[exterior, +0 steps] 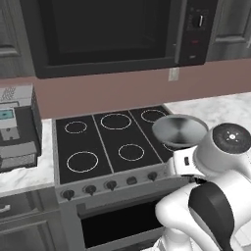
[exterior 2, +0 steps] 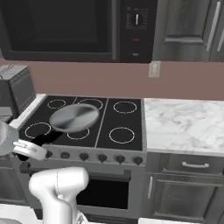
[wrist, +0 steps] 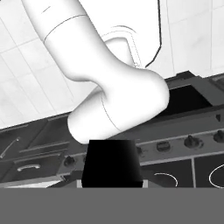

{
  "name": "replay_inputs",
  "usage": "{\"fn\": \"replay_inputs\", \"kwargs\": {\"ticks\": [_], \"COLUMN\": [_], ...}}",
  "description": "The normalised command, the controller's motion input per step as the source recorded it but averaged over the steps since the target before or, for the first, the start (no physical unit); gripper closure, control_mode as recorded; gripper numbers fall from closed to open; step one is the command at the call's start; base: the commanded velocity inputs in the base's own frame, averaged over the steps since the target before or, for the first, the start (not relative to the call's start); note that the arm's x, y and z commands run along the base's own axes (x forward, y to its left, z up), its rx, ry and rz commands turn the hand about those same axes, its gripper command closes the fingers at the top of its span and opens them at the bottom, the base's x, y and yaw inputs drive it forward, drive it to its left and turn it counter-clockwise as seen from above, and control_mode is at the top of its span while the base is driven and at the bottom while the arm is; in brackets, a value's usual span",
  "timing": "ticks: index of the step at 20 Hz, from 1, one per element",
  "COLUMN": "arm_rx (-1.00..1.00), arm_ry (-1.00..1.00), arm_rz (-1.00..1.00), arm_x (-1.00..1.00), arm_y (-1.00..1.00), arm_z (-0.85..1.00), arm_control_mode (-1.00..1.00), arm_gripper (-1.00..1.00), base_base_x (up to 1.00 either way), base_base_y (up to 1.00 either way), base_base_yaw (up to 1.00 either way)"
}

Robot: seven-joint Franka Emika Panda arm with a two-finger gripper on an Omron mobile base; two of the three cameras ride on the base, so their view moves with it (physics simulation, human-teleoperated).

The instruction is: Move the pot and pan from the stove into the sink.

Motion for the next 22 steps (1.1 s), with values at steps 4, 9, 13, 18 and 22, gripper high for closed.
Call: {"fn": "replay_inputs", "kwargs": {"ticks": [4,9,13,18,22], "arm_rx": [0.00,0.00,0.00,0.00,0.00], "arm_ry": [0.00,0.00,0.00,0.00,0.00], "arm_rz": [0.00,0.00,0.00,0.00,0.00], "arm_x": [0.00,0.00,0.00,0.00,0.00], "arm_y": [0.00,0.00,0.00,0.00,0.00], "arm_z": [0.00,0.00,0.00,0.00,0.00], "arm_control_mode": [1.00,1.00,1.00,1.00,1.00], "arm_gripper": [1.00,1.00,1.00,1.00,1.00], "base_base_x": [-0.78,-0.53,-0.29,-0.18,-0.16], "base_base_y": [-0.01,0.00,0.00,0.00,0.00], "base_base_yaw": [0.15,0.34,0.44,0.48,0.49]}}
